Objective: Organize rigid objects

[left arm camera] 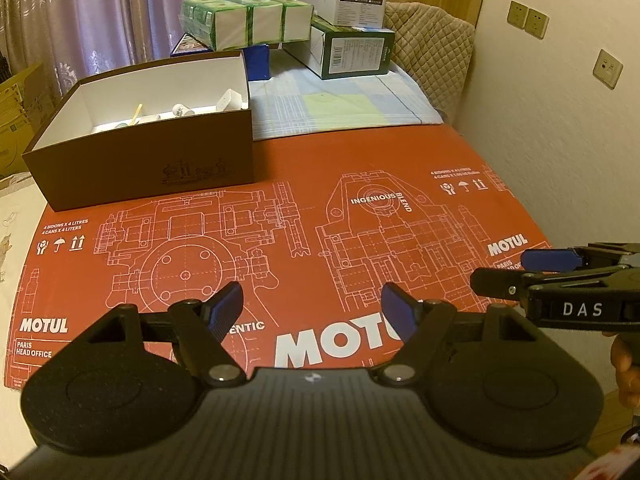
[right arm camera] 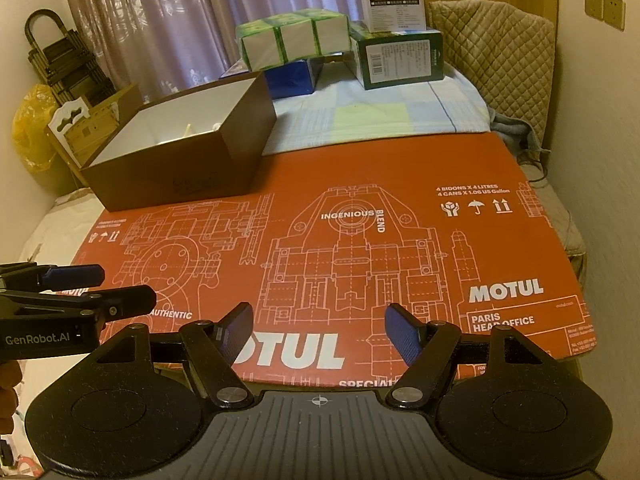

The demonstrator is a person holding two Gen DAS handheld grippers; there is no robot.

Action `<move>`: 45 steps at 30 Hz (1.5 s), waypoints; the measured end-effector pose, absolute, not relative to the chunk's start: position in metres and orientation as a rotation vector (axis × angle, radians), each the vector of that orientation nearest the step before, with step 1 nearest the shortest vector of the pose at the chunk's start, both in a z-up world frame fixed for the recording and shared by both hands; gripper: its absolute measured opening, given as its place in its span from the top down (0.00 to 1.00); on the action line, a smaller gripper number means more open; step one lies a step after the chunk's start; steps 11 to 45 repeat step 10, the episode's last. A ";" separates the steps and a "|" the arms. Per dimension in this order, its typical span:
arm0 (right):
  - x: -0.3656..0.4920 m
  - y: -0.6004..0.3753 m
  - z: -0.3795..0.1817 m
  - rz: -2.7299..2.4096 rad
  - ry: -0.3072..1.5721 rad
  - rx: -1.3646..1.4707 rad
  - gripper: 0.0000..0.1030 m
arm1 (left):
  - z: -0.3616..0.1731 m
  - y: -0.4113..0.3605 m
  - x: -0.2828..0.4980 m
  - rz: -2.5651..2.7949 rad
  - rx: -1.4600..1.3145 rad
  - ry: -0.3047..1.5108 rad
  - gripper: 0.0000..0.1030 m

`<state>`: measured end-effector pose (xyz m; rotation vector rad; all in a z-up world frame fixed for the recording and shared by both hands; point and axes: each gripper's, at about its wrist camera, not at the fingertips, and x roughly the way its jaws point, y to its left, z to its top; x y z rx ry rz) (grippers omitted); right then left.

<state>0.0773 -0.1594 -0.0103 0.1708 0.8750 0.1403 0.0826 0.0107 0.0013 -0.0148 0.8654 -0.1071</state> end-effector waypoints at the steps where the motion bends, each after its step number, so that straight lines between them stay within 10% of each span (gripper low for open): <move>1: 0.078 -0.160 -0.010 0.140 0.876 0.171 0.32 | 0.002 0.011 0.082 -0.108 -0.014 0.865 0.29; 45: 0.084 -0.157 -0.012 0.139 0.882 0.173 0.32 | -0.002 0.014 0.089 -0.110 -0.018 0.873 0.29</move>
